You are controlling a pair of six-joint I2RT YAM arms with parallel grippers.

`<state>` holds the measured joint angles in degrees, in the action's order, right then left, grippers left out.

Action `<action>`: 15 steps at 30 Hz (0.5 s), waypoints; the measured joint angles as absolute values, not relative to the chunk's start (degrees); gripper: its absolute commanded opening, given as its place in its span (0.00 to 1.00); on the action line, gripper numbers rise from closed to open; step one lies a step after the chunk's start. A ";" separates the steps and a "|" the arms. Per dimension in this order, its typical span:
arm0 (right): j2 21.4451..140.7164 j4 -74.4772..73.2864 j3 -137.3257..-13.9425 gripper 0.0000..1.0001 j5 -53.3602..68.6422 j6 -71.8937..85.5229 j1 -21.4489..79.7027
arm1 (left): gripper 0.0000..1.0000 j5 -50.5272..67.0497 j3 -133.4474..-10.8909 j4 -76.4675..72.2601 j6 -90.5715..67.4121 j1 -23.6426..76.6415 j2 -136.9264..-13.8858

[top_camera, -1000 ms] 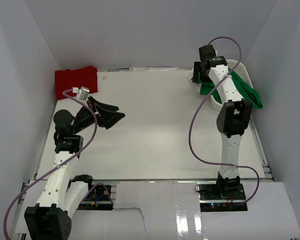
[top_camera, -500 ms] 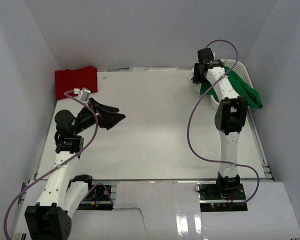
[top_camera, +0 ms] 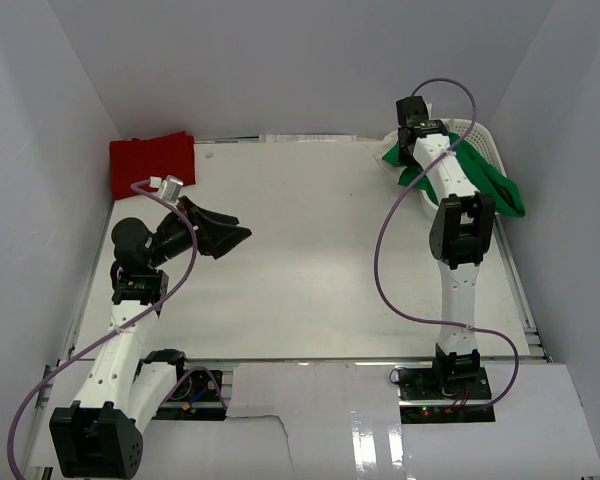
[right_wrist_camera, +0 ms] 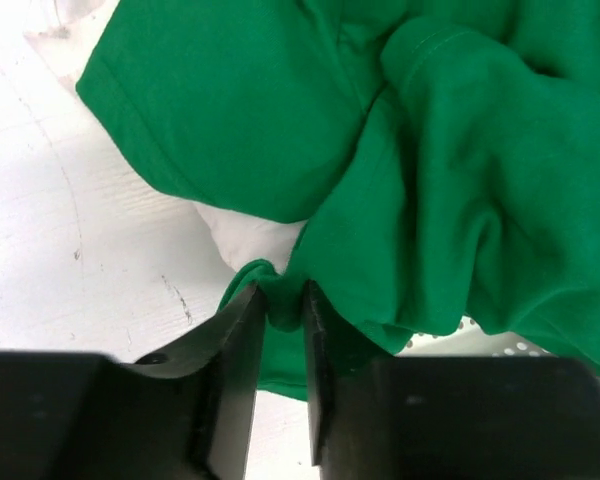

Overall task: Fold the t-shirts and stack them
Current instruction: Grab crumpled tshirt from bin with the right arm

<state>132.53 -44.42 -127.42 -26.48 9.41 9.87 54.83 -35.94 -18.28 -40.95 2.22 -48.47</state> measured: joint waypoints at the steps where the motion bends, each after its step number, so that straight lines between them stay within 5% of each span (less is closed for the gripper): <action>1: 132.53 -44.40 -127.55 0.21 -26.72 9.10 9.87 | 0.98 54.83 -35.92 -18.28 -40.95 2.22 -48.47; 3: 132.53 -44.40 -128.16 0.08 -27.27 8.60 9.85 | 0.98 54.83 -35.83 -18.26 -40.97 2.22 -48.47; 15: 127.39 -43.38 -129.10 0.08 -24.16 7.16 9.76 | 0.98 54.83 -34.54 -18.04 -41.39 2.22 -47.03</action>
